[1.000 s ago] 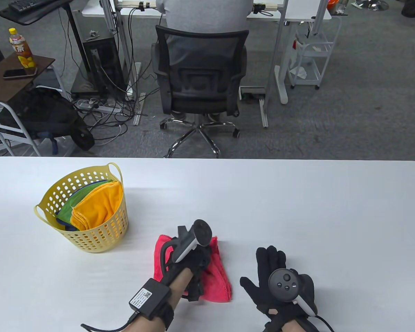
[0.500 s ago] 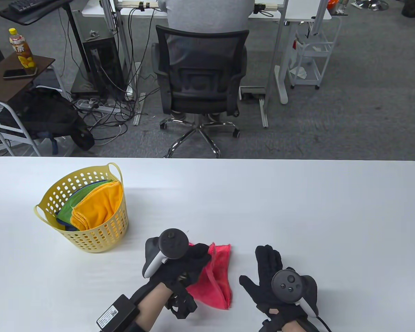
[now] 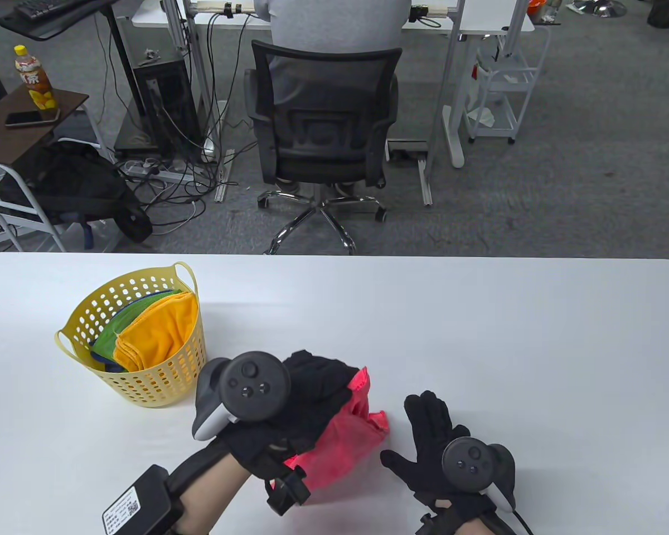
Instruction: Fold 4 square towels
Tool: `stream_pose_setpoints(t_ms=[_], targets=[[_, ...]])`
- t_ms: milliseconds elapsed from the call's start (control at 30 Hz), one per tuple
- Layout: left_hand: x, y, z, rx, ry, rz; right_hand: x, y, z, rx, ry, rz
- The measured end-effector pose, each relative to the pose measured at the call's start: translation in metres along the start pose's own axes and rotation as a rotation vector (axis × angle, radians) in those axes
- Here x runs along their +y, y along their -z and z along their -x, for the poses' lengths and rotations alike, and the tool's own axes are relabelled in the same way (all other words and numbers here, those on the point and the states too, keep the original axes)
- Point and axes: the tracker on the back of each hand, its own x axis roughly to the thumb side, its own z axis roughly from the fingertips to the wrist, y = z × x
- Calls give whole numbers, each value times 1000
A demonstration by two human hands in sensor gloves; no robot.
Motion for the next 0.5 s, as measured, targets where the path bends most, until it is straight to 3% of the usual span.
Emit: stream_pose_setpoints(t_ms=[167,300,500], targets=[[38,12,-27,-13,63,-118,-8,-1,0,-18,55,43],[62,19,-33,-7,-10,-214,-11,-2,1,-33,114,41],[72,23,-29,-23,-128,-256,-16,-3,1,-66,202,94]])
